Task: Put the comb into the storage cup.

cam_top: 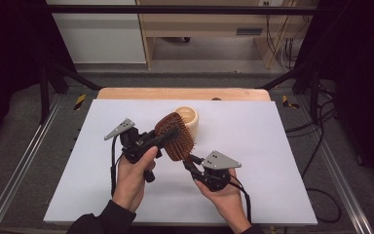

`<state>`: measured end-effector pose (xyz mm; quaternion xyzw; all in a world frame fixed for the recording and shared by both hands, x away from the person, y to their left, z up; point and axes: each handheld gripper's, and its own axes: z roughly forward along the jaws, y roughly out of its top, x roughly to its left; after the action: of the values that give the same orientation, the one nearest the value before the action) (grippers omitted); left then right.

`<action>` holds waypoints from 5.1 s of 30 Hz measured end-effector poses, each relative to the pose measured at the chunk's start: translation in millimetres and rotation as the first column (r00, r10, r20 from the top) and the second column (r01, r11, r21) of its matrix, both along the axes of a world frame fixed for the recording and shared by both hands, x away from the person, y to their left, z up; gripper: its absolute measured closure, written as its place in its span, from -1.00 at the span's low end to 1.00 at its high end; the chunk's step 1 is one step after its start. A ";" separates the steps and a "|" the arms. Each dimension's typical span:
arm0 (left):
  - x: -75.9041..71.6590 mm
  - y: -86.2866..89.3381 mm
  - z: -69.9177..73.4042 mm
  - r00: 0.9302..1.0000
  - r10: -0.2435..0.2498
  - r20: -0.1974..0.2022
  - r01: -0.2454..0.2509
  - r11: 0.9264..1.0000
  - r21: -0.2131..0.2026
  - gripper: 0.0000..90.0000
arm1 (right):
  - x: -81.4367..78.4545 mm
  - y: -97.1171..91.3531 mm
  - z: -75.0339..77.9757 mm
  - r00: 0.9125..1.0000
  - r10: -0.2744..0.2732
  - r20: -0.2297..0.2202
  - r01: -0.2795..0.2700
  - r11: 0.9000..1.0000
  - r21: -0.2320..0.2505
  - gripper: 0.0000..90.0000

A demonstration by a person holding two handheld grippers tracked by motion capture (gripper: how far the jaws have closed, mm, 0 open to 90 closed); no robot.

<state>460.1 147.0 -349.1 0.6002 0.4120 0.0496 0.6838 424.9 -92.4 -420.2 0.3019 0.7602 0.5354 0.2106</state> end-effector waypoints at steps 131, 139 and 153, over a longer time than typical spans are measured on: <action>133.9 -45.5 50.3 0.923 0.298 0.241 -0.352 0.909 0.223 0.16 | -6.2 -122.0 -17.2 0.971 -0.236 0.047 0.230 0.969 0.094 -0.90; 132.6 -45.1 49.0 0.920 0.296 0.258 -0.357 0.905 0.234 0.16 | -4.9 -122.3 -18.1 0.973 -0.231 0.030 0.227 0.969 0.100 -0.90; 131.9 -45.1 40.6 0.924 0.292 0.247 -0.351 0.905 0.241 0.16 | -5.1 -121.4 -18.7 0.974 -0.223 0.029 0.220 0.971 0.096 -0.90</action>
<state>592.0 101.8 -308.5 0.6061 0.4218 0.2816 0.6127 419.7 -213.8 -438.9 0.3835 0.6918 0.5490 0.2700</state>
